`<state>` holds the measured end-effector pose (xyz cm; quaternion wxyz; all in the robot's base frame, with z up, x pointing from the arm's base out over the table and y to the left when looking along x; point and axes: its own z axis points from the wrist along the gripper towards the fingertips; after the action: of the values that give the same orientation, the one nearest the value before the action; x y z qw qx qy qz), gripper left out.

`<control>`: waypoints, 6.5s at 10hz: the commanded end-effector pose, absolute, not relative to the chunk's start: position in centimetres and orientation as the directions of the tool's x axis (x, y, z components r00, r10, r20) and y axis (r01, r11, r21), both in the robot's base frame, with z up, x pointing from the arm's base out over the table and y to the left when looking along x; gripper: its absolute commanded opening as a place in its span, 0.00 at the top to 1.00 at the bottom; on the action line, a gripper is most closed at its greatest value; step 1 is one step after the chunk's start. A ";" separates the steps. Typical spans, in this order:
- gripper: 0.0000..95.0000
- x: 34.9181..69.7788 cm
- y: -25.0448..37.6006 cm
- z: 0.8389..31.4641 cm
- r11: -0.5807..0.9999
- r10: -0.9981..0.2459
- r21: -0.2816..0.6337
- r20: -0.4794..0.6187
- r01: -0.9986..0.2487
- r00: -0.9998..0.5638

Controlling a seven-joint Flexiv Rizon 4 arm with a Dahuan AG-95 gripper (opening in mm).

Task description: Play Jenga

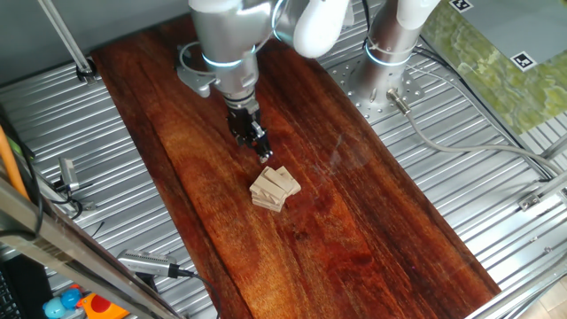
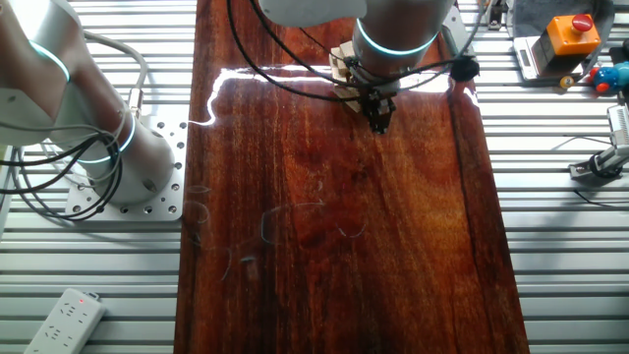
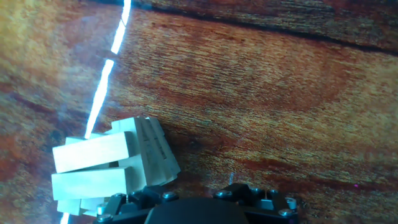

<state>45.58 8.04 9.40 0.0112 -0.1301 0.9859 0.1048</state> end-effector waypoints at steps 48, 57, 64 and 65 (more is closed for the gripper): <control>0.20 43.8 7.6 7.4 0.892 -0.229 0.366 -0.144 -0.267 -0.963; 0.20 43.7 7.6 7.3 0.887 -0.282 0.340 -0.139 -0.313 -0.949; 0.20 43.7 7.6 7.3 0.896 -0.314 0.293 -0.109 -0.332 -0.943; 0.20 43.7 7.6 7.3 0.892 -0.331 0.292 -0.103 -0.346 -0.938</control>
<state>43.69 7.59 7.34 0.0280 -0.1676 0.9732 0.1548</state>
